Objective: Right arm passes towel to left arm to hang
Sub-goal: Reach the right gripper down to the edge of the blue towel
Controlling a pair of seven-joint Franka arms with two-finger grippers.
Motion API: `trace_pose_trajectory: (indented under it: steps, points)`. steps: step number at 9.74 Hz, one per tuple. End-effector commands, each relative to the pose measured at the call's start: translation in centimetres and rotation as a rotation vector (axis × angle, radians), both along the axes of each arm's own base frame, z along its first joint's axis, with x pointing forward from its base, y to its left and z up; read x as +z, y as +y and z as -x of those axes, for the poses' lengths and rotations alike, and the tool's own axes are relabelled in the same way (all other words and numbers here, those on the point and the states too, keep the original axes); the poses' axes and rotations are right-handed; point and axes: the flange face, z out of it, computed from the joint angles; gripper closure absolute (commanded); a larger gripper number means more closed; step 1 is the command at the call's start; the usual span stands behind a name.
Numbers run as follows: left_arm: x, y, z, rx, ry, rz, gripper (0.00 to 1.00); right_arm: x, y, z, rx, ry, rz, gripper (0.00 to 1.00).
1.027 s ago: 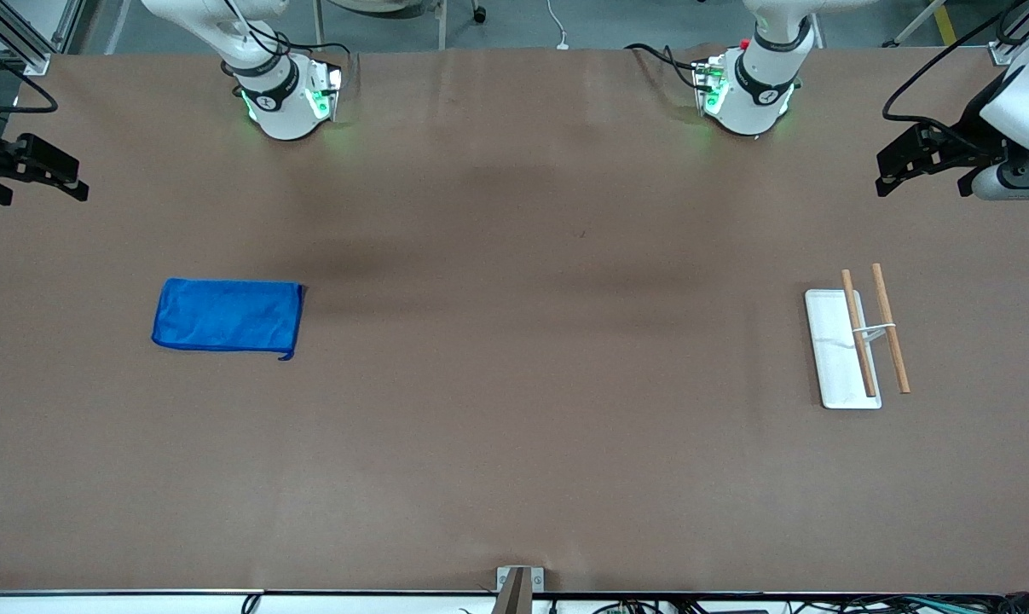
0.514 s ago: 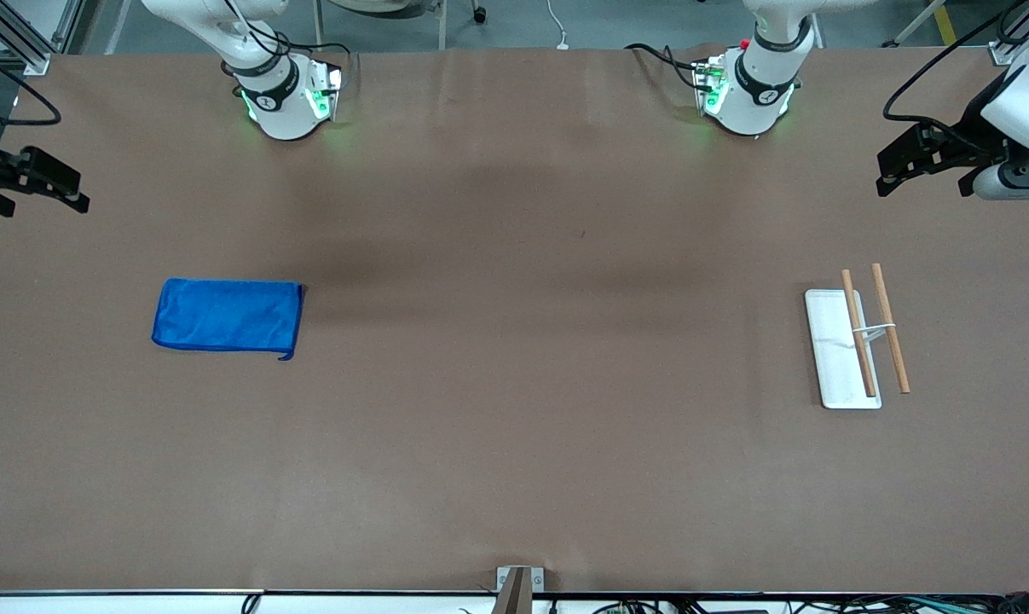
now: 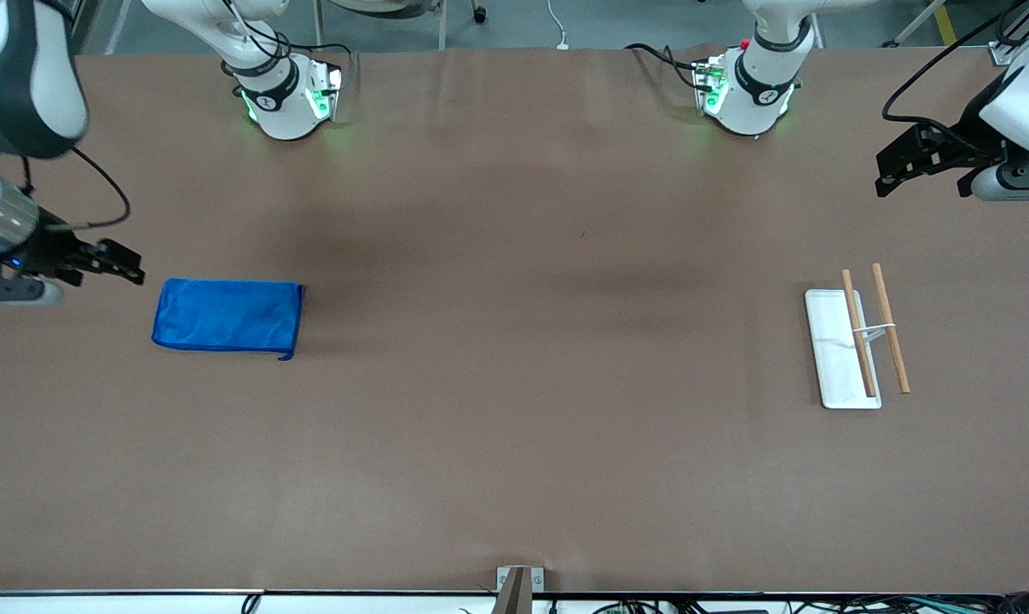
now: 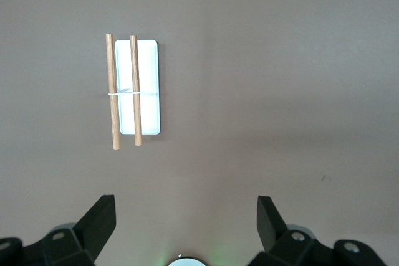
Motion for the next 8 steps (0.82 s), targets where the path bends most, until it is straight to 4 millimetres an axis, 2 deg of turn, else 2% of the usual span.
trace_pose_trajectory:
  steps: [1, 3, 4, 5, 8]
  points:
    - [-1.3, -0.3, -0.6, -0.019, 0.028, -0.001, 0.00, -7.9, -1.7, -1.2, -0.024, 0.002, 0.025, 0.02]
    - [-1.4, -0.3, -0.6, -0.019, 0.029, -0.001, 0.00, -16.9, -2.5, -0.2, -0.035, -0.035, 0.047, 0.02]
    - [-1.4, -0.3, -0.6, -0.019, 0.029, -0.001, 0.00, -20.5, -2.5, 1.1, -0.038, -0.052, 0.053, 0.02]
    - [-1.4, -0.3, -0.5, -0.021, 0.031, -0.001, 0.00, -22.7, -2.7, 1.8, -0.041, -0.055, 0.058, 0.02]
    - [-1.4, -0.4, -0.5, -0.021, 0.031, 0.000, 0.00, -24.4, -3.0, 2.8, -0.061, -0.017, 0.054, 0.01]
